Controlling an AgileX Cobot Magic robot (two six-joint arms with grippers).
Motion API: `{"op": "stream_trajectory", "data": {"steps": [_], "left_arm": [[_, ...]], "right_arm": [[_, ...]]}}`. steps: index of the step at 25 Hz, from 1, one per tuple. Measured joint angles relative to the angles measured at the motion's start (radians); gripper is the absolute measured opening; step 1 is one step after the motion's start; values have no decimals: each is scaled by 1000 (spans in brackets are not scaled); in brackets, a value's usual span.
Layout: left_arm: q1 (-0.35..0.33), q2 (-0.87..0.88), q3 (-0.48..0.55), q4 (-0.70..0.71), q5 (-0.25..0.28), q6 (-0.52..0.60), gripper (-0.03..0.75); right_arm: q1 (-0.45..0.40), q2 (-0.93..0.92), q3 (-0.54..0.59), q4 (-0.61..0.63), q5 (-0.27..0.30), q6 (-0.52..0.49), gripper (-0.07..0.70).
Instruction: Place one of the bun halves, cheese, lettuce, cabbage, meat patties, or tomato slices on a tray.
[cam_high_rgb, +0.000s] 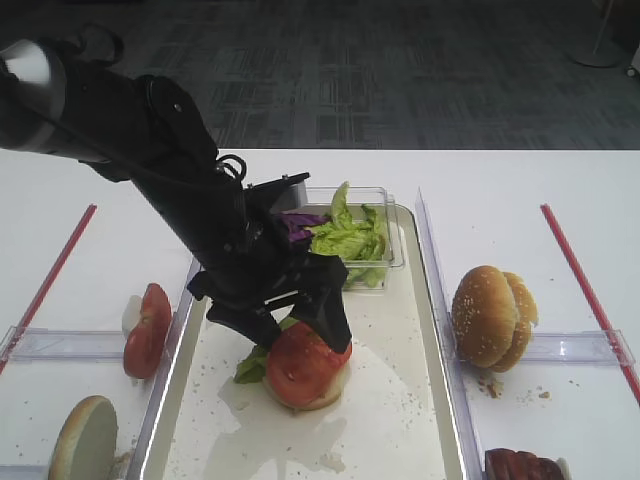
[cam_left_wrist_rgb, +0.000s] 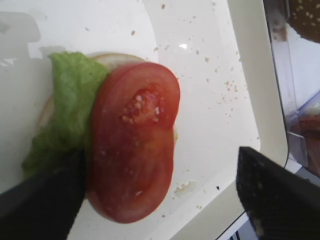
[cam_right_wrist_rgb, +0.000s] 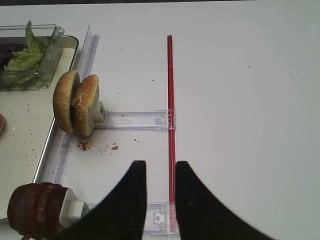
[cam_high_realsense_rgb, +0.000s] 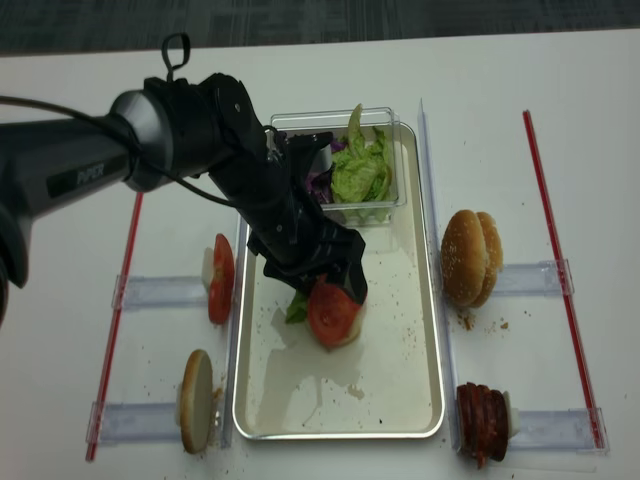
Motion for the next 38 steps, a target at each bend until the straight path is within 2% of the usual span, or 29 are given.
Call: {"op": "stream_trajectory", "data": {"steps": [21, 38], "left_arm": [[26, -6, -23, 47, 3, -10, 578], [26, -280, -57, 57, 35, -38, 578]], "right_arm": [[0, 0, 0, 0, 0, 0, 193], [0, 0, 0, 0, 0, 0, 193]]}}
